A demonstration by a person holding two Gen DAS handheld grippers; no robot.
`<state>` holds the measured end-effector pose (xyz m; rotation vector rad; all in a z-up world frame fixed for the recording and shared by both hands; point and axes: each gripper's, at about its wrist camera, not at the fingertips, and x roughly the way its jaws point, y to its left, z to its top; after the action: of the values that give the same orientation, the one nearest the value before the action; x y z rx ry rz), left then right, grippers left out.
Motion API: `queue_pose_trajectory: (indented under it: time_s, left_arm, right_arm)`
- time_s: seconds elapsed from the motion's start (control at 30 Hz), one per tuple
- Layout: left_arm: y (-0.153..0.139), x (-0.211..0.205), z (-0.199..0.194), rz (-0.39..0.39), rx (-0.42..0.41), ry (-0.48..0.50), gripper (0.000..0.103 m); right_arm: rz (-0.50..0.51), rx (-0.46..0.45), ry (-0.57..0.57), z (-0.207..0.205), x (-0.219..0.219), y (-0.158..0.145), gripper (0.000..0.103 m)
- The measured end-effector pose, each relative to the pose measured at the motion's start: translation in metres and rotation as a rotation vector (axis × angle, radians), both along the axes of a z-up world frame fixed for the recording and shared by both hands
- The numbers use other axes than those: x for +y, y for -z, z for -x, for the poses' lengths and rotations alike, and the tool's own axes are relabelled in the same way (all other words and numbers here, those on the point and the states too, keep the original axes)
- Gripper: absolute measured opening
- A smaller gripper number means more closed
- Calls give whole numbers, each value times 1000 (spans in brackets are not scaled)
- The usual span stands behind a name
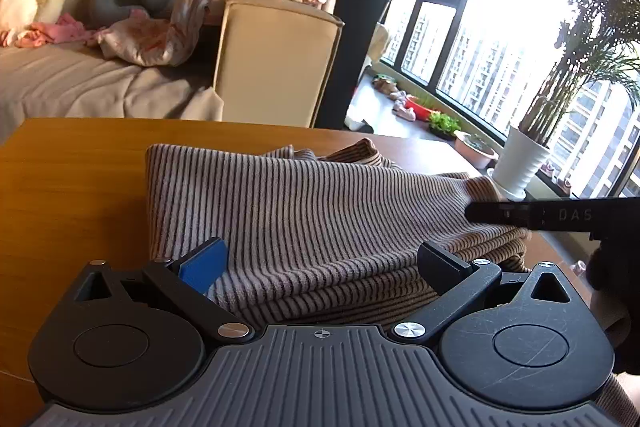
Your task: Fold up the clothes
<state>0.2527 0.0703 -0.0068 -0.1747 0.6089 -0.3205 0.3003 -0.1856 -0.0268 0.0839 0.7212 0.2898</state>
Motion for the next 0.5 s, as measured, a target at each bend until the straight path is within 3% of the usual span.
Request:
queue_pose_trajectory:
  time_s: [0.1, 0.27, 0.33, 0.4, 0.43, 0.5]
  left_arm:
    - [-6, -1, -3, -20, 31, 8, 103]
    - [-32, 29, -21, 28, 60, -54, 103]
    - [-32, 45, -40, 48, 129, -59, 102]
    - [-28, 60, -59, 65, 207, -57, 95]
    - [-25, 64, -66, 66, 237, -60, 88]
    - [-17, 70, -77, 63, 277, -66, 88]
  right_arm:
    - [35, 3, -28, -2, 1, 1, 39]
    - [53, -20, -15, -11, -8, -12, 40]
    - [68, -45, 6, -16, -14, -18, 51]
    - [45, -13, 19, -32, -24, -12, 62]
    - [26, 11, 19, -40, -28, -7, 62]
    - [-25, 58, 9, -56, -37, 2, 62]
